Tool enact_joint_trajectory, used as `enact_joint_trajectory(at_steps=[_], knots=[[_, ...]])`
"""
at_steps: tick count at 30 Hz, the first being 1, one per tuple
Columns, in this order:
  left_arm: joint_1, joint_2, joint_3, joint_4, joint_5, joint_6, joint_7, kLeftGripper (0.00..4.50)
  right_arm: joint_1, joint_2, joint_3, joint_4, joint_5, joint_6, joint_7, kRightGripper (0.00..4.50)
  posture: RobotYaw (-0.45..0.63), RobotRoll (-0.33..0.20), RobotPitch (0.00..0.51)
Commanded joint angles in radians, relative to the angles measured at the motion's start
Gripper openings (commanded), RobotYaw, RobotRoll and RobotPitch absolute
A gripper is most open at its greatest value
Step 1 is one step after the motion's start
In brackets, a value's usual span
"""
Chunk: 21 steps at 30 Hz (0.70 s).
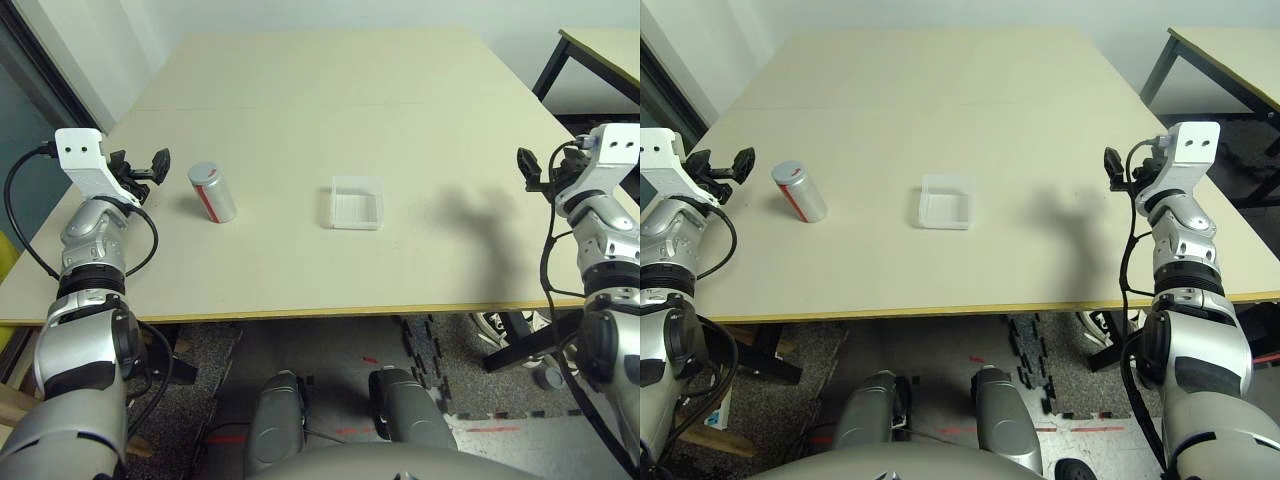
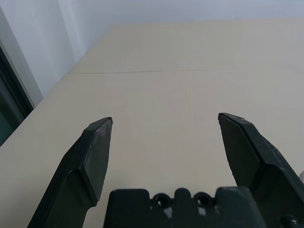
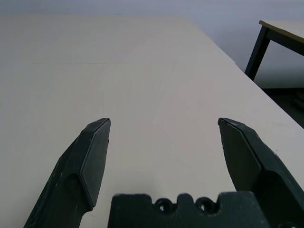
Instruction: Pour the medicine from the bottle into the box.
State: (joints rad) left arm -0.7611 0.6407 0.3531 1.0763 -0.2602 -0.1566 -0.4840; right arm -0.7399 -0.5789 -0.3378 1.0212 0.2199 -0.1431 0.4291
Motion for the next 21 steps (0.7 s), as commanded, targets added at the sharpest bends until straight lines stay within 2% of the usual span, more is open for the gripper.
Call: enact_joint_trajectory(at_steps=[1,11,15,21], knots=[[-0.006,0.008,-0.001,0.014,0.010,0.000,0.003,4.47,-0.016,0.006,0.000,0.009,0.002,-0.002,-0.001,4.50,-0.14,0.000,0.034],[0.003,0.011,0.008,-0.003,0.000,0.007,0.002,4.47,-0.033,0.002,0.005,-0.001,0.008,-0.002,0.042,4.50,-0.14,0.000,0.040],[-0.016,0.033,0.004,0.015,0.007,0.010,-0.006,4.47,-0.034,0.017,0.020,-0.097,0.048,0.043,0.179,4.50,-0.14,0.000,0.041],[-0.060,0.051,0.001,0.014,0.006,0.024,-0.007,4.47,0.050,0.019,0.138,-0.387,0.087,0.190,0.442,4.50,-0.13,0.000,0.042]])
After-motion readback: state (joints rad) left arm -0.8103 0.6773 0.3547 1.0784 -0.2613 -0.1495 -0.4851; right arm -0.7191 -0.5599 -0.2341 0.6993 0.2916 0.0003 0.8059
